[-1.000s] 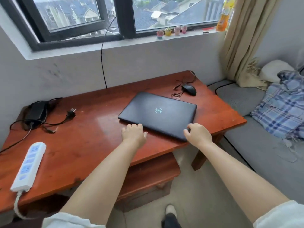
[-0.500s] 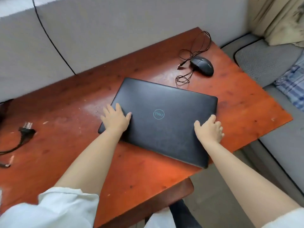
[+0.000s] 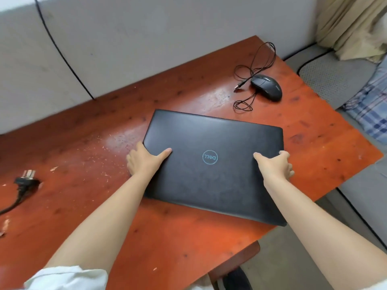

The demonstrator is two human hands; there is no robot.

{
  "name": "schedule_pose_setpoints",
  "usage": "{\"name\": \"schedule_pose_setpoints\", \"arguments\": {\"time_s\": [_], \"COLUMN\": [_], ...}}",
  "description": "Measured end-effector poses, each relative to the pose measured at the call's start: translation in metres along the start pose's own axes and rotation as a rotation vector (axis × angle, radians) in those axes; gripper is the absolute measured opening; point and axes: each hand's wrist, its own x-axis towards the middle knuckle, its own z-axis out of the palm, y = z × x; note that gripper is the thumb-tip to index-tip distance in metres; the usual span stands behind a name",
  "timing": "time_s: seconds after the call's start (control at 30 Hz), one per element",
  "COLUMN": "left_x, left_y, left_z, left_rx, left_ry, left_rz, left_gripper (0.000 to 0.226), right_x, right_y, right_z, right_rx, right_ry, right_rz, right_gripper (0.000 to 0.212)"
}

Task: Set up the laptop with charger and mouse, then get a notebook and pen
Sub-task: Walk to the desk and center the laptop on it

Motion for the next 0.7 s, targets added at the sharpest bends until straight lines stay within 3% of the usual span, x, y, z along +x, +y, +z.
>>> {"name": "schedule_pose_setpoints", "arguments": {"time_s": [0.43, 0.7], "left_x": [-0.070, -0.079], "left_y": [-0.152, -0.153], "left_z": [-0.057, -0.046], "left_rx": [-0.142, -0.198], "left_ry": [0.291, 0.274], "left_rz": [-0.462, -0.499], "left_gripper": [0.091, 0.089], "right_x": [-0.096, -0.089], "right_y": [-0.031, -0.045], "right_z": [0.082, 0.087], "right_rx": [-0.244, -0.334], "right_ry": [-0.330, -0.301], "right_rz": [-0.412, -0.528], "right_gripper": [0.074, 0.070]}}
